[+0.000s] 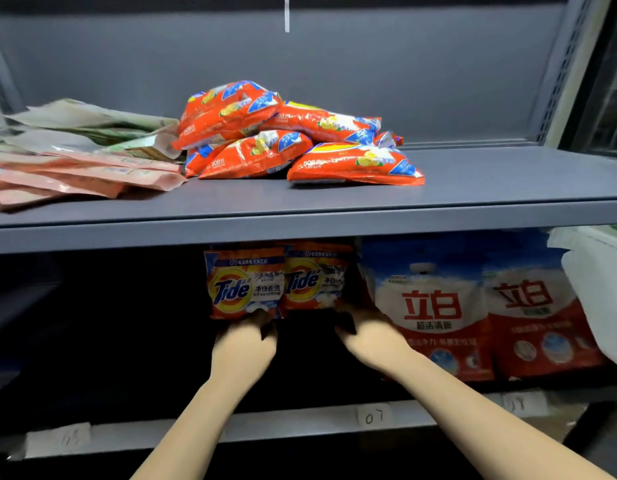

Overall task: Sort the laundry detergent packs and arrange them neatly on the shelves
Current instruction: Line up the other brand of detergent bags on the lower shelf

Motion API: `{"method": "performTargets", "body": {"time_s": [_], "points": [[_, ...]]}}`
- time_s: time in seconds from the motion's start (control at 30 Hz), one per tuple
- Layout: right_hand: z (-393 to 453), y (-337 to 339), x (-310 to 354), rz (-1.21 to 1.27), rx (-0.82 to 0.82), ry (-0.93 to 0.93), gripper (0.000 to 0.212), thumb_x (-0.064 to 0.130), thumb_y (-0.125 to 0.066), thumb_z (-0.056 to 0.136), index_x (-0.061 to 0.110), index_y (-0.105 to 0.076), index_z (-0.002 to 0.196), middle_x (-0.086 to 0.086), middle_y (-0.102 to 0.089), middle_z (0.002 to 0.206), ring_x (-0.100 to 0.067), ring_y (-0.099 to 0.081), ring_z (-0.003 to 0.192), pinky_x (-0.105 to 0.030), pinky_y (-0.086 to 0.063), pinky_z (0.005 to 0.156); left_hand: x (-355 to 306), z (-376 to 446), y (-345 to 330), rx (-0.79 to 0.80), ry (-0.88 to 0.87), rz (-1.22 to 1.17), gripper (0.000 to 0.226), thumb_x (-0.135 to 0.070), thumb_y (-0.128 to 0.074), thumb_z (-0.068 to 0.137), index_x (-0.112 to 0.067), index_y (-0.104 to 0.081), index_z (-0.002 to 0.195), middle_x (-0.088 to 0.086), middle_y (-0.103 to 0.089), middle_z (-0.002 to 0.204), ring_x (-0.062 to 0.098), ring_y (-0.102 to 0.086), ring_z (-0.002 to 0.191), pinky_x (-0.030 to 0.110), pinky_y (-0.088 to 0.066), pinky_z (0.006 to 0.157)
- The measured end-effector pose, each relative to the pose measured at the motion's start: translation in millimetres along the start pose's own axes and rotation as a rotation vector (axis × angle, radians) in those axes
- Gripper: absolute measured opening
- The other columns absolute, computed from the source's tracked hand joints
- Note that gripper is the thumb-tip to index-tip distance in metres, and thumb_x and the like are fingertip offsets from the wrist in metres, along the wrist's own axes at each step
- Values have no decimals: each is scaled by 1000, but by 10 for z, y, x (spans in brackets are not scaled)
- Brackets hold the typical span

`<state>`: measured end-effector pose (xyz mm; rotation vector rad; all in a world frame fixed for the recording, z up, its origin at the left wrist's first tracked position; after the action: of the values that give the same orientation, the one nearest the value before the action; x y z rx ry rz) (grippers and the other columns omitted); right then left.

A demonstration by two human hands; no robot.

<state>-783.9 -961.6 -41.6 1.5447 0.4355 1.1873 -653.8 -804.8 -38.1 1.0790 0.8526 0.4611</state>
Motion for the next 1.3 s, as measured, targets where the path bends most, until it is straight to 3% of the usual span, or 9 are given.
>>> {"method": "performTargets", "body": {"time_s": [0.13,0.23,0.33,0.6,0.8,0.87,1.03,1.23,1.3], "points": [[-411,400,179,3,-110,76,38,39,-47,92,23,-54,126,-3,-61,118,-22,-58,104,-33,-48,83,-259,-418,378,-113,-65,-73,24,-40,-41,95,-25,-57,106,-9,-62,99,14,-61,92,30,-47,81],[-631,763,387,64,-210,192,27,44,-50,91,32,-59,114,15,-59,112,-6,-53,105,-22,-43,81,-477,-604,770,-208,-144,-148,12,-42,-45,93,-34,-55,94,-18,-59,87,4,-59,84,25,-48,77],[-765,1160,618,149,-287,264,13,44,-54,88,39,-62,96,21,-62,98,3,-55,92,-16,-43,73,-677,-679,1234,-312,-198,-196,10,-41,-50,90,-35,-58,87,-20,-61,78,-2,-57,76,23,-48,72],[-720,1975,985,268,-451,303,18,40,-57,87,28,-67,78,17,-65,73,-2,-61,72,-29,-53,66,-928,-339,2151,-453,-233,-294,13,-36,-53,90,-30,-60,80,-18,-59,72,7,-58,72,30,-47,67],[-160,2353,951,300,-558,195,11,27,-59,88,22,-68,84,17,-64,78,-9,-60,78,-27,-45,73,-801,432,2466,-458,-211,-398,7,-31,-55,87,-27,-61,87,-16,-58,79,16,-57,82,29,-39,71],[94,2419,907,314,-555,131,12,27,-57,88,21,-66,95,9,-66,92,-12,-59,88,-25,-41,74,-707,769,2557,-446,-168,-433,11,-32,-55,87,-25,-61,93,-6,-63,89,19,-56,87,30,-39,73],[680,2528,849,259,-553,-67,41,30,-56,89,10,-52,125,-10,-58,124,-27,-51,114,-36,-44,91,-475,1560,2699,-400,-41,-418,39,-33,-51,88,-16,-56,122,8,-62,119,27,-56,105,34,-44,84],[1202,2563,693,410,-466,-362,67,47,-57,87,2,-37,134,-16,-49,134,-34,-48,121,-41,-44,98,-368,2286,2727,-292,70,-360,55,-46,-47,92,-12,-46,135,12,-51,137,32,-47,123,36,-38,93],[1312,2556,641,484,-437,-441,68,49,-54,86,4,-39,134,-13,-53,127,-33,-50,117,-44,-45,98,-437,2433,2691,-237,19,-313,61,-54,-50,89,-17,-45,136,10,-48,140,33,-45,125,37,-38,95]]}}
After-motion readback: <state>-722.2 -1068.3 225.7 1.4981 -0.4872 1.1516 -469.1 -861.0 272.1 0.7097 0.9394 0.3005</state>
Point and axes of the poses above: each hand's wrist, its own z-axis towards the middle knuckle, its own y-axis out of the back of the hand, x = y × z, the point moved 7 cm from there along z, towards the middle knuckle
